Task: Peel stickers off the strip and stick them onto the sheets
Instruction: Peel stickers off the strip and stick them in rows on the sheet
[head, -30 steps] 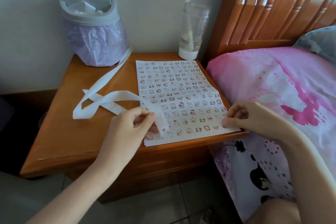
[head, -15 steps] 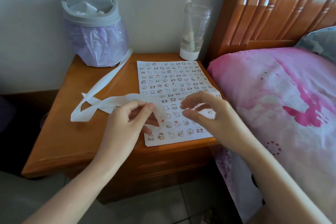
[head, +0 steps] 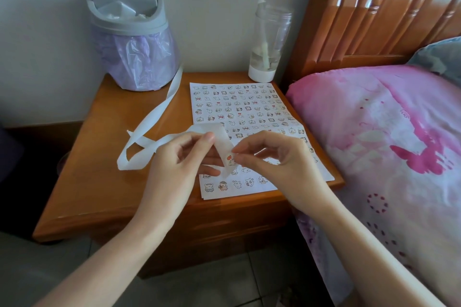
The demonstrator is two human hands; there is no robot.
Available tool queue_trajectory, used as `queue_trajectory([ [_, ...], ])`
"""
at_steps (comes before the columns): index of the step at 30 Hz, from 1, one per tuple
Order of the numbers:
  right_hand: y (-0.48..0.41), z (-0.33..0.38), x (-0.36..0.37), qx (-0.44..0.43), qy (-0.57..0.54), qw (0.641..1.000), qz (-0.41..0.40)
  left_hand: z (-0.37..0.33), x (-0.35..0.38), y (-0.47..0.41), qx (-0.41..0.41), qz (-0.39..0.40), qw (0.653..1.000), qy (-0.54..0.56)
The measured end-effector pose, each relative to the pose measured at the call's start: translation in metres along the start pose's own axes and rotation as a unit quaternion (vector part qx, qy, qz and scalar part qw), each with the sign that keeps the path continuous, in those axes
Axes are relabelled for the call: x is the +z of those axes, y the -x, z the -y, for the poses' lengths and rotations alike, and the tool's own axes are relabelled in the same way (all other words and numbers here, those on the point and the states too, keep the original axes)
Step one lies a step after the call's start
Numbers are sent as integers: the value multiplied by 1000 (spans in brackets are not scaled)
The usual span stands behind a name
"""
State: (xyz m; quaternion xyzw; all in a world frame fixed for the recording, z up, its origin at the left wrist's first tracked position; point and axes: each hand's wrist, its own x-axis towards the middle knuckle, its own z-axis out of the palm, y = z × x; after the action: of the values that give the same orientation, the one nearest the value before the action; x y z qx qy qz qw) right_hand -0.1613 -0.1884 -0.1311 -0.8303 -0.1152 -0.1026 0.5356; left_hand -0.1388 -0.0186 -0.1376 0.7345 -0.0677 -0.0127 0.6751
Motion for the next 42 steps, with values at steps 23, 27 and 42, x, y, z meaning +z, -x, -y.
queue_trajectory([
  [23,1,-4,3,-85,111,990,-32,3,3,3,21,33,998,-51],
  [27,1,-2,1,-53,103,993,-14,4,4,3,22,36,997,-64],
  [42,16,-18,-115,253,116,960,25,19,3,0,34,57,987,-149],
])
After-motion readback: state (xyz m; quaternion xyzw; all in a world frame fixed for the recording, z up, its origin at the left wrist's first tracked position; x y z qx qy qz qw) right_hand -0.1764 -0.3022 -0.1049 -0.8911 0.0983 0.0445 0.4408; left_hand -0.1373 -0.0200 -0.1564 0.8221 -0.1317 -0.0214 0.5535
